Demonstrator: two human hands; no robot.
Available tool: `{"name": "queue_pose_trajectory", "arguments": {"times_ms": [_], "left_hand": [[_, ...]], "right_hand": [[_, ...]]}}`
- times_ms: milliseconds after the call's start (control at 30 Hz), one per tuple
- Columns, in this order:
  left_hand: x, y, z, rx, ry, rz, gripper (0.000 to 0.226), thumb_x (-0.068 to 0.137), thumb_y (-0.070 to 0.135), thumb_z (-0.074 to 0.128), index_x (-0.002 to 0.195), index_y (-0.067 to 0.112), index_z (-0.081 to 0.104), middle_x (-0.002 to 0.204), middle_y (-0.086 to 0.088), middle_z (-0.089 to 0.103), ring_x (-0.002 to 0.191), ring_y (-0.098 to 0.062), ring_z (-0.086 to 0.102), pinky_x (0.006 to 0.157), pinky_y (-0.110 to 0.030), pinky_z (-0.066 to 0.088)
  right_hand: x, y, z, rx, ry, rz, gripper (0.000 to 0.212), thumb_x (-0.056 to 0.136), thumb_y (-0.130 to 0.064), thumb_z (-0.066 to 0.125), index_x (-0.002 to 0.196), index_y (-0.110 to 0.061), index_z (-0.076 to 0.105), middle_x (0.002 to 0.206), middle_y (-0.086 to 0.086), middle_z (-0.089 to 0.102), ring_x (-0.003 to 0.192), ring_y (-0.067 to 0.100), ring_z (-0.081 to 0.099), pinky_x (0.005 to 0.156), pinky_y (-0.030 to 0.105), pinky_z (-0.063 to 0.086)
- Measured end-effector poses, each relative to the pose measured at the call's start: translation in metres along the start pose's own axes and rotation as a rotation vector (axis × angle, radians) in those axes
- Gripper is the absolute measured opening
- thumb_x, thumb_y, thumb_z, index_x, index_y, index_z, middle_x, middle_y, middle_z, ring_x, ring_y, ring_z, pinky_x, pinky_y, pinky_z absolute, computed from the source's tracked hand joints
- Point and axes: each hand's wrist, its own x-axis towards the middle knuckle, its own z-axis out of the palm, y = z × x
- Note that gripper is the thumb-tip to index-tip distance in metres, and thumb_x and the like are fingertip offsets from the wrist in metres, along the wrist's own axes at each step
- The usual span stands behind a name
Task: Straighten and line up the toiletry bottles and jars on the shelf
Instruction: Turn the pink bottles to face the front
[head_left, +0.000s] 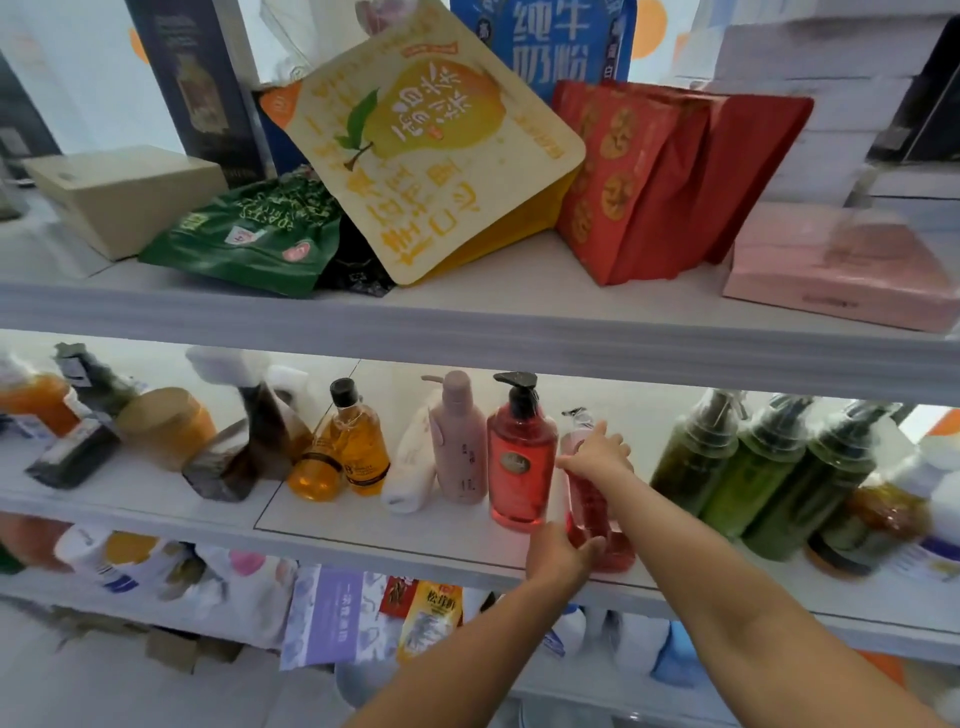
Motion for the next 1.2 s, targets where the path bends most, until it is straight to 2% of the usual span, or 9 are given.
{"name": "queue_pose_trajectory", "arguments": {"times_ms": [67,200,367,533,600,767,867,1000,1200], "left_hand": [[0.005,-0.003,0.002,0.005,0.012,0.001,0.023,0.087,0.034,0.066,0.077,0.022,0.05,0.093,-0.002,0.065,0.092,-0.019,0.062,0.082,-0.029,0.047],[0.006,-0.004,0.004,-0.005,0.031,0.006,0.022,0.085,0.035,0.068,0.094,0.018,0.058,0.109,-0.006,0.068,0.104,-0.022,0.063,0.093,-0.032,0.048],[0.01,-0.003,0.006,0.038,0.039,0.034,0.038,0.085,0.037,0.067,0.11,0.011,0.056,0.115,-0.009,0.064,0.107,-0.024,0.06,0.091,-0.033,0.047],[0.012,0.003,0.011,0.091,0.059,0.116,0.037,0.086,0.027,0.066,0.115,0.01,0.048,0.115,-0.009,0.059,0.106,-0.023,0.059,0.081,-0.027,0.045],[0.014,0.005,0.014,0.154,0.103,0.151,0.033,0.087,0.021,0.063,0.115,0.01,0.048,0.116,-0.01,0.058,0.104,-0.025,0.06,0.084,-0.028,0.048],[0.016,0.01,0.013,0.337,0.193,0.245,0.024,0.095,0.009,0.045,0.119,0.008,0.042,0.119,-0.014,0.055,0.103,-0.028,0.059,0.085,-0.037,0.05],[0.016,0.012,0.014,0.412,0.214,0.291,0.04,0.097,0.011,0.041,0.135,0.009,0.029,0.125,-0.014,0.052,0.106,-0.028,0.058,0.085,-0.037,0.049],[0.016,0.013,0.018,0.414,0.23,0.297,0.037,0.098,0.013,0.039,0.134,0.01,0.029,0.124,-0.013,0.054,0.105,-0.029,0.059,0.084,-0.038,0.05],[0.021,0.01,0.017,0.437,0.226,0.325,0.036,0.097,0.013,0.042,0.131,0.009,0.029,0.121,-0.014,0.058,0.103,-0.029,0.062,0.082,-0.038,0.052]], "right_hand": [[0.004,-0.003,-0.002,-0.042,0.011,-0.024,0.099,0.075,-0.05,0.069,0.147,-0.011,0.015,0.144,0.017,0.032,0.133,0.033,0.031,0.105,0.044,0.037],[0.01,-0.011,-0.012,-0.071,-0.018,-0.023,0.099,0.067,-0.044,0.068,0.145,-0.009,0.018,0.139,0.018,0.034,0.129,0.036,0.034,0.101,0.041,0.04],[-0.003,-0.02,-0.034,-0.073,0.071,-0.035,0.108,0.072,-0.036,0.069,0.149,-0.006,0.0,0.146,0.02,0.024,0.133,0.036,0.028,0.104,0.041,0.038],[-0.023,-0.029,-0.063,-0.069,0.141,-0.095,0.095,0.068,-0.028,0.075,0.142,-0.011,0.017,0.146,0.018,0.019,0.135,0.036,0.024,0.1,0.043,0.041],[-0.031,-0.029,-0.071,-0.08,0.159,-0.124,0.095,0.069,-0.028,0.076,0.143,-0.014,0.018,0.15,0.018,0.013,0.138,0.037,0.019,0.102,0.044,0.04],[-0.044,-0.023,-0.089,-0.015,0.218,-0.163,0.077,0.064,-0.034,0.08,0.126,-0.012,0.039,0.14,0.016,0.029,0.131,0.035,0.027,0.094,0.043,0.044],[-0.052,-0.018,-0.093,0.022,0.253,-0.164,0.08,0.064,-0.034,0.082,0.127,-0.011,0.038,0.143,0.015,0.027,0.133,0.035,0.028,0.098,0.044,0.043],[-0.065,-0.014,-0.096,0.011,0.316,-0.2,0.074,0.065,-0.032,0.082,0.123,-0.009,0.041,0.136,0.013,0.034,0.127,0.032,0.036,0.094,0.041,0.044],[-0.078,-0.017,-0.102,0.006,0.364,-0.262,0.041,0.071,-0.03,0.075,0.099,-0.004,0.061,0.108,0.012,0.062,0.105,0.03,0.058,0.076,0.032,0.047]]}}
